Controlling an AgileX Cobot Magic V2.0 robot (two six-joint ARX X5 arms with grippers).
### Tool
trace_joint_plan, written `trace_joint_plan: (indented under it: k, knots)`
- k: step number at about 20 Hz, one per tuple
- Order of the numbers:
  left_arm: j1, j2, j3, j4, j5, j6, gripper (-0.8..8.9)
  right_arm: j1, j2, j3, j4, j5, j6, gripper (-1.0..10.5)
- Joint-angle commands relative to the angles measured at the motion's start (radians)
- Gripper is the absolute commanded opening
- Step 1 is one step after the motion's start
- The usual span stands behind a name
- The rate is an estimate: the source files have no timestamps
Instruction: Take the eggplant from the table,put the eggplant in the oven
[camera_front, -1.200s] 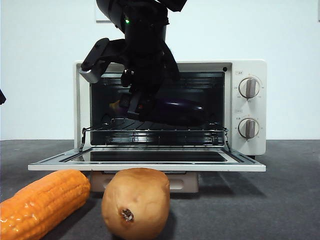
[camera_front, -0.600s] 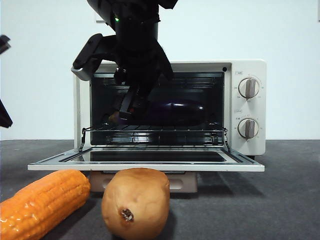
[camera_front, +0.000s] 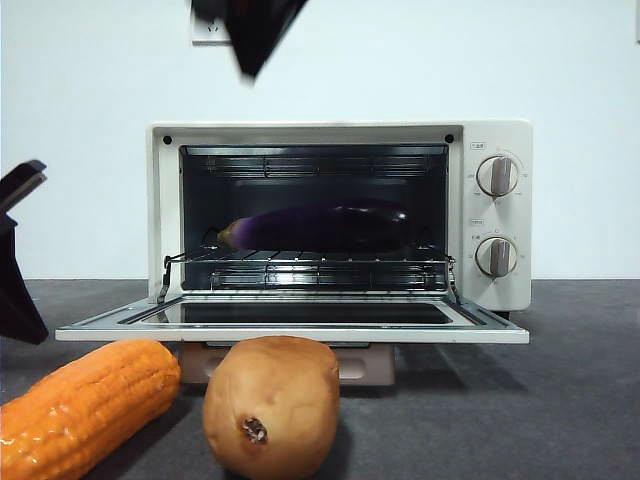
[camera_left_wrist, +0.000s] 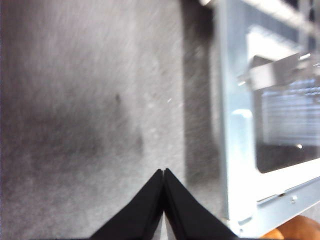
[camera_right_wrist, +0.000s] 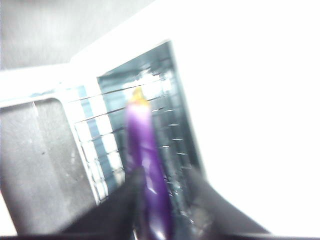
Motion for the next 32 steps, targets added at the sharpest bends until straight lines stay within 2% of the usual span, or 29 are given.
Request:
trace_joint_plan:
  k: [1, 6, 14, 22, 32]
  knots:
    - [-0.005, 0.037, 0.006, 0.005, 0.019, 0.002, 0.04, 0.038, -0.1, 0.024, -0.012, 0.001, 0.058, 0.0]
    - [-0.059, 0.085, 0.006, 0.008, 0.05, 0.003, 0.04, 0.056, -0.308, 0.024, -0.012, 0.001, 0.113, 0.0]
    - [-0.094, 0.137, 0.006, 0.034, 0.133, 0.013, 0.04, 0.057, -0.481, 0.024, -0.019, 0.001, 0.137, 0.0]
    - [-0.094, 0.186, 0.006, 0.086, 0.35, 0.013, 0.04, 0.057, -0.58, 0.024, -0.039, 0.001, 0.157, 0.0]
    - [-0.072, 0.186, 0.064, 0.13, 0.473, -0.033, 0.04, 0.057, -0.608, 0.024, -0.13, 0.001, 0.206, 0.0]
